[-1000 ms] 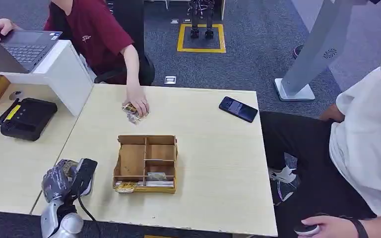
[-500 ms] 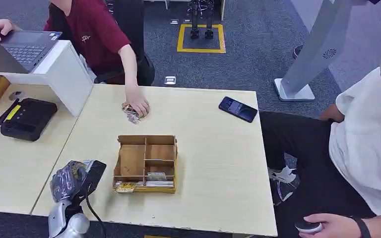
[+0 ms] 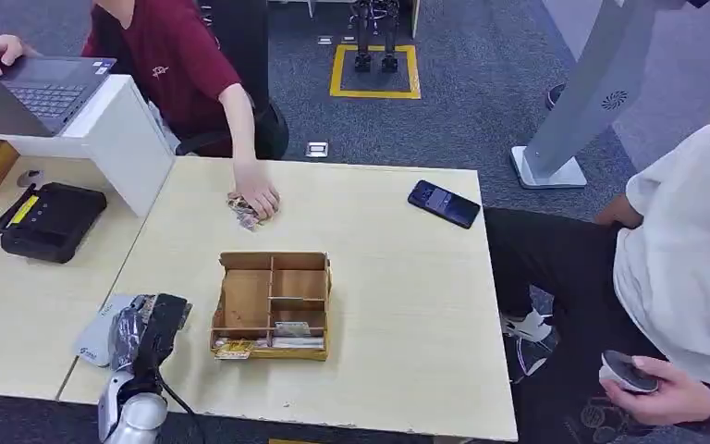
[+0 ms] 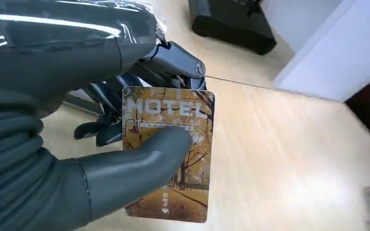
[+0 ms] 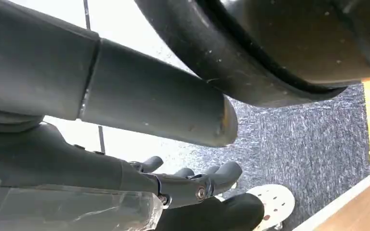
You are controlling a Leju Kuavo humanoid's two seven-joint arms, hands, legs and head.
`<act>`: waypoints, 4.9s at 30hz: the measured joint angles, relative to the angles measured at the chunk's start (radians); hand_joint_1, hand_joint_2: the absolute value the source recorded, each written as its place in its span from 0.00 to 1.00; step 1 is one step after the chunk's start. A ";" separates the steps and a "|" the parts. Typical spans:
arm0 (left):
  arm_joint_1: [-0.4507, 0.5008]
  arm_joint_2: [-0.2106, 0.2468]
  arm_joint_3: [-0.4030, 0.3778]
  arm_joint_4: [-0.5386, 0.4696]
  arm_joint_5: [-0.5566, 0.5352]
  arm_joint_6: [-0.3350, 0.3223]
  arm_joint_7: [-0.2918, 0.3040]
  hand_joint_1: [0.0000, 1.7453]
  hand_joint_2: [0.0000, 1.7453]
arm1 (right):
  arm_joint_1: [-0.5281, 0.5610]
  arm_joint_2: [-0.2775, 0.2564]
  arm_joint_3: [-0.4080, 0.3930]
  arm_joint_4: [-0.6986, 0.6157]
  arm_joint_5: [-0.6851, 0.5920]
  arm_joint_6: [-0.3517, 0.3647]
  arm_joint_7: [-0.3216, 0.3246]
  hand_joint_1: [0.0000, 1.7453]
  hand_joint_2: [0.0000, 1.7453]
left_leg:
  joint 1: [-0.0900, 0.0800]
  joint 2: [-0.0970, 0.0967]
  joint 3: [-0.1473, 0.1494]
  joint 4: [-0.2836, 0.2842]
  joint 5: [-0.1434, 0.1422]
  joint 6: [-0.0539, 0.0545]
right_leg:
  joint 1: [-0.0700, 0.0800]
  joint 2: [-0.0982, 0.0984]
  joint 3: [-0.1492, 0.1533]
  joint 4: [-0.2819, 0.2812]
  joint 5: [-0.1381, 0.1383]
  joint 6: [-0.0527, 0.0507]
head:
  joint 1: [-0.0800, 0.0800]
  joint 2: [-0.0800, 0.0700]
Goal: Pass the card to the sensor for recognition and then transmit it.
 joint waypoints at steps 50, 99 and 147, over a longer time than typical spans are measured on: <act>-0.334 -0.008 -0.127 0.090 0.096 0.197 -0.183 0.00 1.00 | -0.021 0.016 0.098 -0.007 0.032 0.061 -0.063 0.00 0.00 | 0.000 0.000 -0.002 0.001 0.001 0.000 | 0.000 -0.001 -0.001 0.000 0.001 0.001 | 0.000 0.000; 0.288 0.298 -0.571 -0.630 -0.268 0.143 -0.169 0.00 1.00 | 0.006 0.013 0.067 -0.007 -0.053 -0.012 -0.023 0.00 0.00 | 0.000 0.000 -0.003 0.000 0.000 0.001 | 0.000 -0.001 -0.002 0.000 0.000 0.001 | 0.000 0.000; 0.206 0.321 -0.653 -0.278 -0.810 0.280 0.208 0.00 1.00 | -0.002 0.012 0.071 -0.007 -0.034 0.008 -0.030 0.00 0.00 | 0.000 0.000 -0.003 0.000 0.000 0.001 | -0.001 -0.001 -0.002 0.000 0.000 0.001 | 0.000 0.000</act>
